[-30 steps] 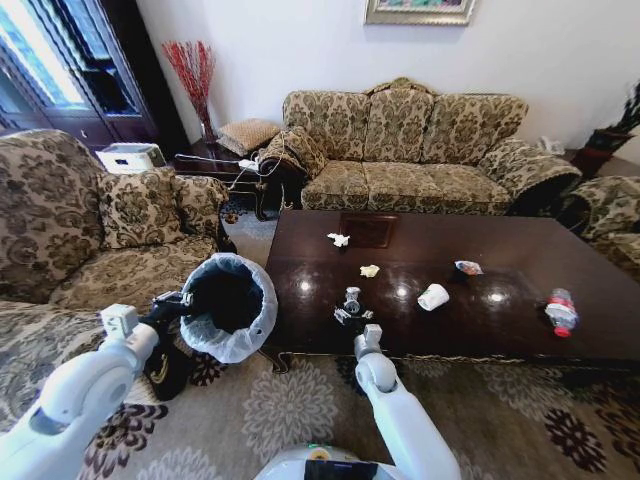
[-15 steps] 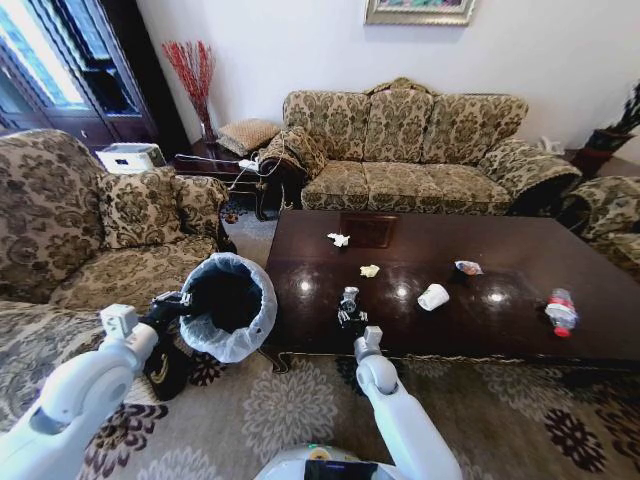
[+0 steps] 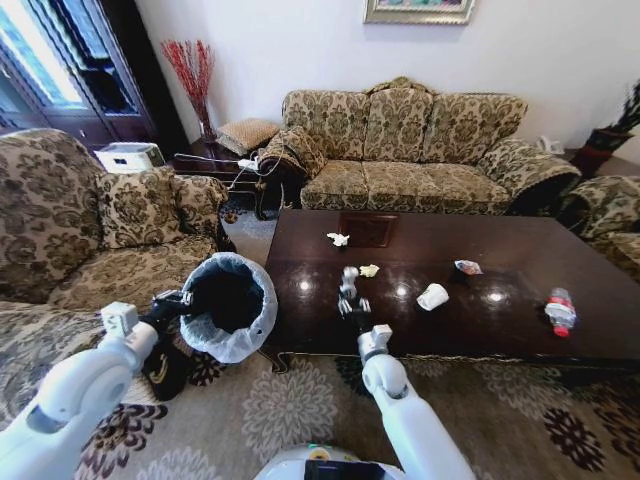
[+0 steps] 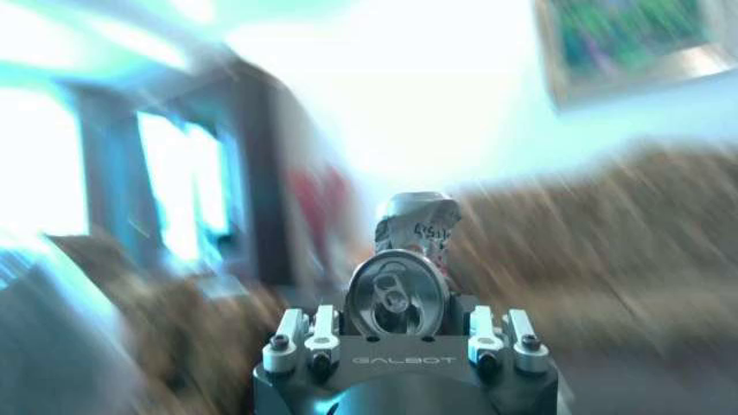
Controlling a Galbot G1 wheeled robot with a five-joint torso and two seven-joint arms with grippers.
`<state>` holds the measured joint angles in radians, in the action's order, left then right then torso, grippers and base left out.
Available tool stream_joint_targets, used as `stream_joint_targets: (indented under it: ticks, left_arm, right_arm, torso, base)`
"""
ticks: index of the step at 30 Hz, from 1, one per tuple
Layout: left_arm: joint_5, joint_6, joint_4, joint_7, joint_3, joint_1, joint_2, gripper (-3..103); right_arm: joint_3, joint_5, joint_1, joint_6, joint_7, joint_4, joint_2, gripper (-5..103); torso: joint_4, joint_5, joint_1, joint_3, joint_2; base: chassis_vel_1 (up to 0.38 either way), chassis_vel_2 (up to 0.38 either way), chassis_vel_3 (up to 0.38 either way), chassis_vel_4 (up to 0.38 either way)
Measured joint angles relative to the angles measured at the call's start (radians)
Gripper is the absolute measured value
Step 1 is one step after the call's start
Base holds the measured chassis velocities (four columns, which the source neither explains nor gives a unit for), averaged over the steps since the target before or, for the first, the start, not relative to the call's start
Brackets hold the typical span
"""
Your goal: Move to the front of the table and place the trash on the table into the trash bin.
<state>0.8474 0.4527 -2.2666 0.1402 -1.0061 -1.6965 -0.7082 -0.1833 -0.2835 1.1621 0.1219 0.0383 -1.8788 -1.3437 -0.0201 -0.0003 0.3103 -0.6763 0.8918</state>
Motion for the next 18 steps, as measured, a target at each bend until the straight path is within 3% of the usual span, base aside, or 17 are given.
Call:
stream_joint_targets:
  ticks: [2, 5, 7, 9, 13, 18]
  left_arm:
    - [0.016, 0.004, 0.003, 0.005, 0.001, -0.001, 0.023, 2]
    - [0.077, 0.025, 0.006, 0.036, 0.006, 0.002, 0.087, 2]
    - [0.083, 0.027, 0.006, 0.039, 0.007, 0.003, 0.095, 2]
    - [0.1, 0.032, -0.001, 0.049, 0.01, 0.006, 0.117, 2]
    - [0.107, 0.043, -0.054, 0.057, -0.002, 0.016, 0.082, 2]
    - [0.112, 0.049, -0.122, 0.058, -0.024, 0.004, 0.045, 2]
  right_arm:
    - [0.006, -0.015, -0.005, 0.007, 0.026, -0.05, 0.014, 48]
    - [0.055, -0.136, -0.034, -0.007, 0.123, -0.197, 0.066, 48]
    - [0.068, -0.155, -0.038, -0.014, 0.135, -0.217, 0.074, 48]
    - [0.147, -0.215, -0.055, -0.044, 0.168, -0.277, 0.105, 48]
    - [0.25, -0.226, -0.06, -0.036, 0.239, -0.264, 0.102, 48]
    - [0.334, -0.179, -0.052, -0.047, 0.258, -0.233, 0.083, 48]
  torso:
    - [0.0001, -0.0001, 0.0, 0.0, 0.0]
    - [0.0, 0.0, 0.0, 0.0, 0.0]
    - [-0.0001, 0.0001, 0.0, 0.0, 0.0]
    - [0.0, 0.0, 0.0, 0.0, 0.0]
    - [-0.0002, 0.0, 0.0, 0.0, 0.0]
    - [-0.0003, 0.0005, 0.0, 0.0, 0.0]
  base:
    - [0.0, 0.0, 0.0, 0.0]
    - [0.0, 0.0, 0.0, 0.0]
    - [0.0, 0.0, 0.0, 0.0]
    - [0.0, 0.0, 0.0, 0.0]
    - [0.0, 0.0, 0.0, 0.0]
    - [0.0, 0.0, 0.0, 0.0]
